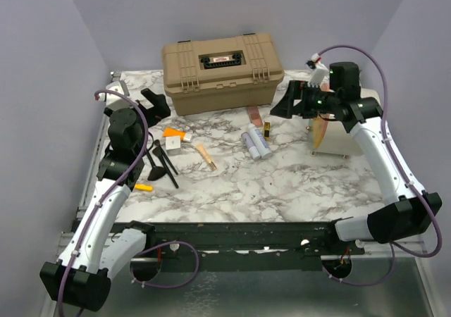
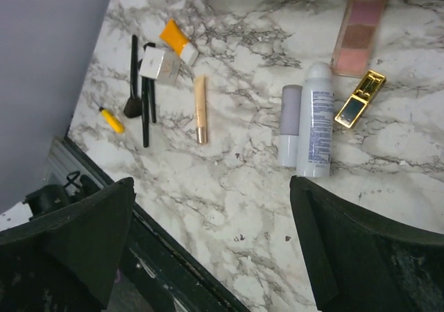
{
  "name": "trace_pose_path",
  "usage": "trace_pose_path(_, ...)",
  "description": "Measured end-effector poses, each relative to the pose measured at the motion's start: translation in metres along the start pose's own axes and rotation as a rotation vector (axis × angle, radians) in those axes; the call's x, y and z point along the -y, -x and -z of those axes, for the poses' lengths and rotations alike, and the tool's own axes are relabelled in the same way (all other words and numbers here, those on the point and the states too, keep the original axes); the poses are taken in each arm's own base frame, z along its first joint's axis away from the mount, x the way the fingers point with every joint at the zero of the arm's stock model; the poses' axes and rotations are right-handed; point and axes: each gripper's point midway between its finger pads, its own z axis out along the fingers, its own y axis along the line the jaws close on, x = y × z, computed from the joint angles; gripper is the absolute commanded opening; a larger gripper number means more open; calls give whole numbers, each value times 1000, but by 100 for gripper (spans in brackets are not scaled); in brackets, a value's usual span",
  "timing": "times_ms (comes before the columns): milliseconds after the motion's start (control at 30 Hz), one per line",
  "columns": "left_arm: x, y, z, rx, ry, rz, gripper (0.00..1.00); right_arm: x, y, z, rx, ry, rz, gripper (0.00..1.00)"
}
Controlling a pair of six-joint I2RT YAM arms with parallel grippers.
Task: Organize the makeup
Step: Move the storage box to the center of the board.
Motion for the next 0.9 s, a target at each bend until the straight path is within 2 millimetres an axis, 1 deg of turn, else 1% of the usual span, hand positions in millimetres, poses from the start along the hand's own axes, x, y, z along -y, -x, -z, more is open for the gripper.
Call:
trace_pose_path(100,20,-5,3,-36,-111,2,99,-11,-8,-15,-37,-71,68,100)
trace_pose_path(167,29,-13,3,-75,-165,-2,99,-7,-2,-20,-16,-195,138,100)
trace_pose_path(233,37,-24,2,-118,-211,-7,99,1,7,-19,32,-317,200,100)
trace_pose_path(267,41,-30,2,-142,-234,-13,99,7,13,-14,66,-381,220,100)
trace_pose_path(333,46,-39,1,-176,-269,-22,99,23,32,5,159,-514,264,100)
trace_pose_path(400,52,-45,2,-205,-302,-27,99,33,51,24,245,-611,294,100)
trace_pose_path(467,60,-49,2,-234,-344,-28,99,38,71,40,326,-688,311,100)
trace_pose_path(500,64,-50,2,-244,-361,-27,99,39,80,45,358,-719,318,100)
trace_pose_path(567,70,-53,3,-264,-392,-26,99,42,94,47,390,-758,331,100)
trace_pose_path(633,73,-56,4,-280,-414,-23,99,44,105,40,393,-775,335,100)
trace_pose_path(733,77,-57,8,-293,-437,-13,99,48,114,21,372,-774,334,100)
trace_pose_path(833,79,-57,10,-298,-448,-4,99,57,107,3,319,-765,324,100)
trace_pose_path(900,80,-55,12,-295,-455,-1,99,61,100,-5,285,-760,316,100)
